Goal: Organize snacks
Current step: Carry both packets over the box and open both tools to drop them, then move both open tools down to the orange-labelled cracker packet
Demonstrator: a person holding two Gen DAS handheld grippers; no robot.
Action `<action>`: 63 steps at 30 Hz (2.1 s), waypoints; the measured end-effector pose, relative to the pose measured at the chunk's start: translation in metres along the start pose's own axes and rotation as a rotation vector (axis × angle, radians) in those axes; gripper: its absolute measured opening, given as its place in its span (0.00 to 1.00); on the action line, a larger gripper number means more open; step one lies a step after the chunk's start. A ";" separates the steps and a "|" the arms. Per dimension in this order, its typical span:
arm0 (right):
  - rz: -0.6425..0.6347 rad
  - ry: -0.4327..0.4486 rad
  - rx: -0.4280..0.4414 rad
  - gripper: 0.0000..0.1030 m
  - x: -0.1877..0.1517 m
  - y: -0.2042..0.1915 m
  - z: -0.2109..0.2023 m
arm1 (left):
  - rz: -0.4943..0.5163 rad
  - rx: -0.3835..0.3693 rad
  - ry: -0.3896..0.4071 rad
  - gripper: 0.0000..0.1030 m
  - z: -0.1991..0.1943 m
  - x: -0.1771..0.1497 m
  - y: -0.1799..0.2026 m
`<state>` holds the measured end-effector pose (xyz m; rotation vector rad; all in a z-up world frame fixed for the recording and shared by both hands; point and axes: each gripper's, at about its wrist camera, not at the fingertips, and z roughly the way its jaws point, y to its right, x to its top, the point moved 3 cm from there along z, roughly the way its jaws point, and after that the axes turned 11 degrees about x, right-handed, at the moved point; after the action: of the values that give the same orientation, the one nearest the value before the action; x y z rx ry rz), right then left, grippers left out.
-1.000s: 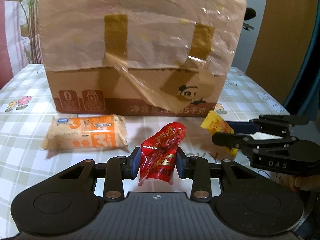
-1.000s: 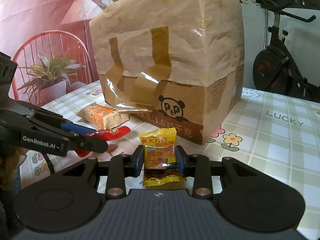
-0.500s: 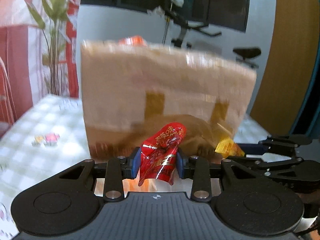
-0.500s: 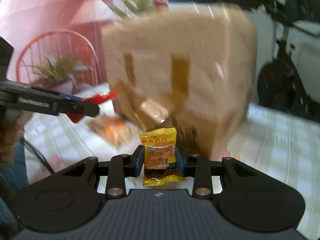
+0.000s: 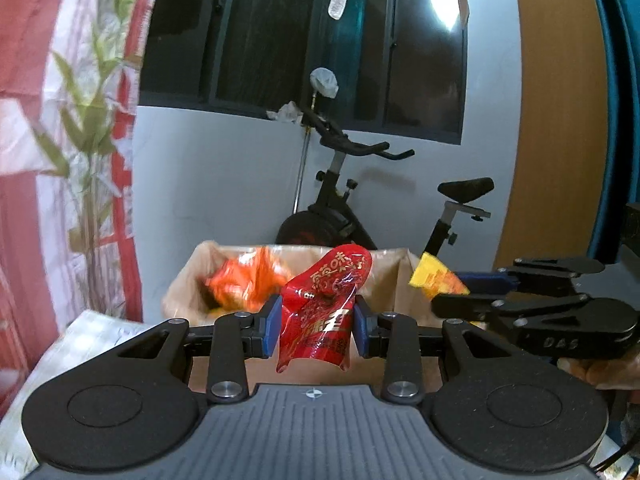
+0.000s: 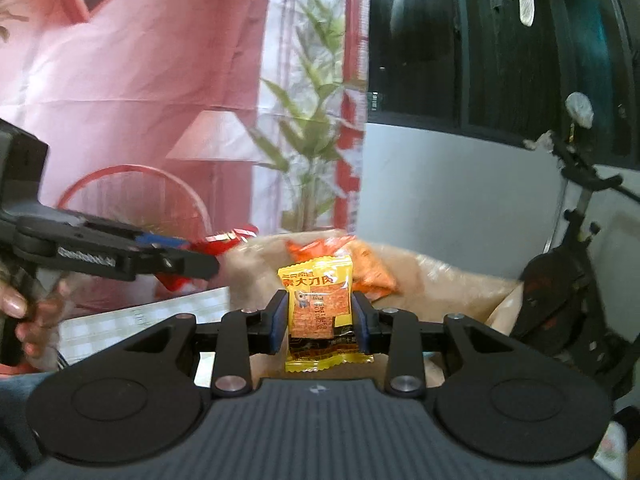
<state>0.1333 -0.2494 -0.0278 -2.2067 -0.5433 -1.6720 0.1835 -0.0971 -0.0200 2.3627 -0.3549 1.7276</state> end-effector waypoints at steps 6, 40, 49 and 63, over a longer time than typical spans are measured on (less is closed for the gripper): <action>0.078 -0.079 -0.120 0.34 0.016 0.041 0.040 | 0.032 -0.006 -0.037 0.38 0.055 0.025 0.009; 0.221 -0.023 -0.073 0.55 -0.025 -0.045 0.028 | 0.036 -0.101 -0.182 0.69 0.011 -0.041 -0.092; 0.255 -0.173 0.040 0.55 -0.070 -0.073 0.069 | -0.019 -0.074 -0.314 0.66 0.029 -0.094 -0.111; 0.258 -0.405 0.048 0.55 -0.139 -0.069 0.129 | -0.106 -0.035 -0.473 0.59 0.067 -0.160 -0.110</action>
<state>0.1749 -0.1436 -0.1944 -2.4684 -0.3674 -1.0795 0.2312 0.0002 -0.1940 2.6908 -0.3141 1.0933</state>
